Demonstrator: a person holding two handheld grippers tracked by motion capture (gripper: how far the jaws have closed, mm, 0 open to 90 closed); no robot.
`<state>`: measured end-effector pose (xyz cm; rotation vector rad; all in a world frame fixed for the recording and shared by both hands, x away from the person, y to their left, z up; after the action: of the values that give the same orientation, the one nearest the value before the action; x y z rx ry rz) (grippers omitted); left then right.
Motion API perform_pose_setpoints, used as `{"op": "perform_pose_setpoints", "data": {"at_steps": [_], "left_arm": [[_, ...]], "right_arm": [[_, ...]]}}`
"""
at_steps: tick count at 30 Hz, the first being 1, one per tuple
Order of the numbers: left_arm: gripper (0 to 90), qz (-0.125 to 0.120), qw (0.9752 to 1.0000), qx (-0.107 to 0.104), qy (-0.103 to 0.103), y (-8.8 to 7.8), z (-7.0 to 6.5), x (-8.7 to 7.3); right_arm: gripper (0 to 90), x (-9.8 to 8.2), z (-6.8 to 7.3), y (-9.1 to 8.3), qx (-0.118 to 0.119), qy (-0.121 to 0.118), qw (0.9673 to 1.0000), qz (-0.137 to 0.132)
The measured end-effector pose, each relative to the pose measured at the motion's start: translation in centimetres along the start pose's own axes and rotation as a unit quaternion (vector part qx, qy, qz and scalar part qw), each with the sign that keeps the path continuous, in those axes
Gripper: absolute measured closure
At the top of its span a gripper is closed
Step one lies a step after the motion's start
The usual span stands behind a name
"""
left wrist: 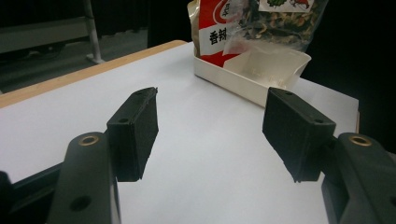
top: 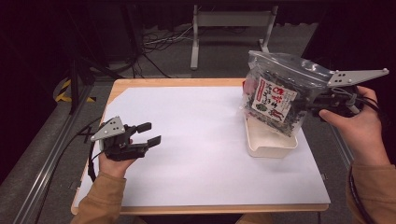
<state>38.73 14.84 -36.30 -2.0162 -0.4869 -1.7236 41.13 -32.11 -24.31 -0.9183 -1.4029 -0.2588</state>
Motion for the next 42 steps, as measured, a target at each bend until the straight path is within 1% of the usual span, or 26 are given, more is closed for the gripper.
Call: {"op": "perform_pose_setpoints", "data": {"at_steps": [1, 4, 8, 13, 16, 18, 24, 29, 33, 37, 42], "left_arm": [[35.9, -0.001, 1.0000, 0.000, 0.003, 0.0, 0.1, 0.0], [35.9, -0.001, 1.0000, 0.000, 0.002, 0.0, 0.0, 0.0], [35.9, -0.002, 1.0000, 0.000, 0.000, 0.0, 0.0, 0.0], [35.8, -0.002, 1.0000, 0.000, -0.002, 0.0, 0.1, 0.0], [35.7, -0.001, 1.0000, 0.000, -0.002, 0.0, 0.1, 0.0], [35.7, -0.001, 1.0000, 0.000, -0.002, 0.0, 0.1, 0.0], [35.7, -0.001, 1.0000, 0.000, -0.003, 0.0, 0.1, 0.0], [35.7, -0.001, 1.0000, 0.001, -0.003, 0.0, 0.1, 0.0], [35.7, 0.000, 1.0000, 0.001, -0.005, -0.1, 0.1, 0.0], [35.6, 0.000, 1.0000, 0.002, -0.005, -0.1, 0.1, -0.1], [35.6, 0.000, 1.0000, 0.002, -0.004, -0.1, 0.1, -0.1]], "right_arm": [[76.0, -0.2, -0.2, 0.0, -0.004, -0.002, 1.0000, 0.001], [76.0, -0.7, -0.6, 0.1, -0.010, -0.001, 0.9999, 0.007], [76.0, -1.5, -1.1, 0.4, -0.014, 0.006, 0.9998, 0.011], [76.0, -2.5, -1.5, 0.8, -0.017, 0.022, 0.9994, 0.019], [76.0, -3.1, -1.7, 1.0, -0.023, 0.030, 0.9990, 0.026], [76.1, -3.2, -1.9, 1.1, -0.027, 0.036, 0.9987, 0.023], [76.2, -3.5, -1.9, 1.2, -0.032, 0.043, 0.9983, 0.025], [76.3, -4.1, -1.7, 1.9, -0.029, 0.042, 0.9979, 0.041], [76.3, -4.6, -1.7, 2.5, -0.033, 0.041, 0.9974, 0.050], [76.3, -5.3, -1.5, 3.1, -0.028, 0.044, 0.9970, 0.058], [76.2, -6.1, -1.6, 3.3, -0.031, 0.054, 0.9968, 0.051]]}}
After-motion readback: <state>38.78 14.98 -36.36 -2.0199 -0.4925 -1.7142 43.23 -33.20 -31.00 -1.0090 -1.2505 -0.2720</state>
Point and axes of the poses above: each handheld gripper's, and its own axes: y roughly forward along the jaws, x roughly out of its top, z roughly to its left, the point moved 6 cm from there along y, roughly forward along the jaws, and after that the axes turned 11 degrees about -z, right-handed, at the moved point
